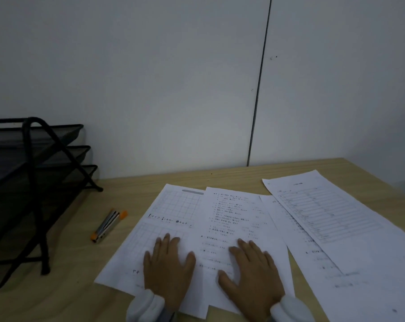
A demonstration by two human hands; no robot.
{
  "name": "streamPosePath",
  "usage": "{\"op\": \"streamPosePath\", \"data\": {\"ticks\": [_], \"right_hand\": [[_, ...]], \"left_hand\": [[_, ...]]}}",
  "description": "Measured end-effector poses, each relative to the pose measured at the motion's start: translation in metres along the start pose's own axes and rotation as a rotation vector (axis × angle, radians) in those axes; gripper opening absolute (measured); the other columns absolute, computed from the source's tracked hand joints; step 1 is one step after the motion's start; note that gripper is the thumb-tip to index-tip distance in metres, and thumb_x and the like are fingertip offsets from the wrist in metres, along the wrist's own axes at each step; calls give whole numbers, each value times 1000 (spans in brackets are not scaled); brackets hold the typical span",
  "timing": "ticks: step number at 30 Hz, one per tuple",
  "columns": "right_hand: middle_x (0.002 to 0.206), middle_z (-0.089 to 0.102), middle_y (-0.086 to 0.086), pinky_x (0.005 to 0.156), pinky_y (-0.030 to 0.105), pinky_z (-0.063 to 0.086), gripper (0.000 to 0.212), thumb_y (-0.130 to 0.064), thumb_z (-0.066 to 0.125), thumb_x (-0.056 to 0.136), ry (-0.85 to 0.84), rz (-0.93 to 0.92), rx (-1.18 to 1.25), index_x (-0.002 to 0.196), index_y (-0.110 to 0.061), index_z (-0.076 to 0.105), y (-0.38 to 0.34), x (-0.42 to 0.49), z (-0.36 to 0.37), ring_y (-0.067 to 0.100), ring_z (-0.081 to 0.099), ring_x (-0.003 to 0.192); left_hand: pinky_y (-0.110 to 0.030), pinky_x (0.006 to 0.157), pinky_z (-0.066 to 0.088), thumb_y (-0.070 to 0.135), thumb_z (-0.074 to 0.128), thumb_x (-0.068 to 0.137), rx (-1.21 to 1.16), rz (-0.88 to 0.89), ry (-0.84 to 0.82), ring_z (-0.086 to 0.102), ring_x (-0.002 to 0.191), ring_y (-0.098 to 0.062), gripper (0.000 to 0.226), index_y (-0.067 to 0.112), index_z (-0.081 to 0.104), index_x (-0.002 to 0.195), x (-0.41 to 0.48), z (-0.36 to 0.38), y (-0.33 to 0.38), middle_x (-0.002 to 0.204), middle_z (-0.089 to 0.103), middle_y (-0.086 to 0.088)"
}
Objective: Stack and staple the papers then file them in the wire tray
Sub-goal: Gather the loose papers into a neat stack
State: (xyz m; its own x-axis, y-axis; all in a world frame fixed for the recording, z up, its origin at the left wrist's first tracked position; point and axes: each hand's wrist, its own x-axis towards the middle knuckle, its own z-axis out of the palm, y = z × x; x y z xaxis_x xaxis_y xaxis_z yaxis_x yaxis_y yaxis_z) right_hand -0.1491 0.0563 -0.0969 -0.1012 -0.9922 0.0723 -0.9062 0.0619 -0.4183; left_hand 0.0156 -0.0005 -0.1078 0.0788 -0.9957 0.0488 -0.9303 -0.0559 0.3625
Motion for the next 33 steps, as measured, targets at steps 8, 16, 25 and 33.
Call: {"op": "streamPosePath", "data": {"ticks": [8, 16, 25, 33], "right_hand": [[154, 23, -5, 117, 40, 9, 62, -58, 38, 82, 32, -15, -46, 136, -28, 34, -2, -3, -6, 14, 13, 143], [139, 50, -1, 114, 39, 21, 49, -49, 55, 80, 315, -54, 42, 120, -21, 57, 1, -9, -22, 15, 40, 131], [157, 15, 2, 117, 46, 7, 73, -72, 35, 76, 86, 174, -178, 139, -35, 29, 9, -2, -12, 31, 11, 143], [157, 15, -1, 114, 52, 7, 77, -76, 30, 73, 41, 215, -180, 139, -38, 25, 7, -3, -2, 36, 5, 143]], "left_hand": [[-38, 117, 15, 51, 38, 88, -30, 59, -16, 21, 144, -17, 58, 27, 34, 140, 5, -6, 2, 155, 28, 3], [-31, 96, 38, 38, 48, 88, -154, 16, 157, 56, 113, -20, 34, 23, 62, 116, 14, -45, -25, 125, 63, 0], [-44, 105, 35, 58, 43, 83, -85, -192, 48, 45, 126, -28, 68, 18, 39, 138, 27, -48, -62, 140, 48, -6], [-42, 110, 27, 62, 31, 86, 21, -96, -35, 34, 136, -26, 71, 20, 28, 143, 18, -37, -41, 150, 36, -6]]}}
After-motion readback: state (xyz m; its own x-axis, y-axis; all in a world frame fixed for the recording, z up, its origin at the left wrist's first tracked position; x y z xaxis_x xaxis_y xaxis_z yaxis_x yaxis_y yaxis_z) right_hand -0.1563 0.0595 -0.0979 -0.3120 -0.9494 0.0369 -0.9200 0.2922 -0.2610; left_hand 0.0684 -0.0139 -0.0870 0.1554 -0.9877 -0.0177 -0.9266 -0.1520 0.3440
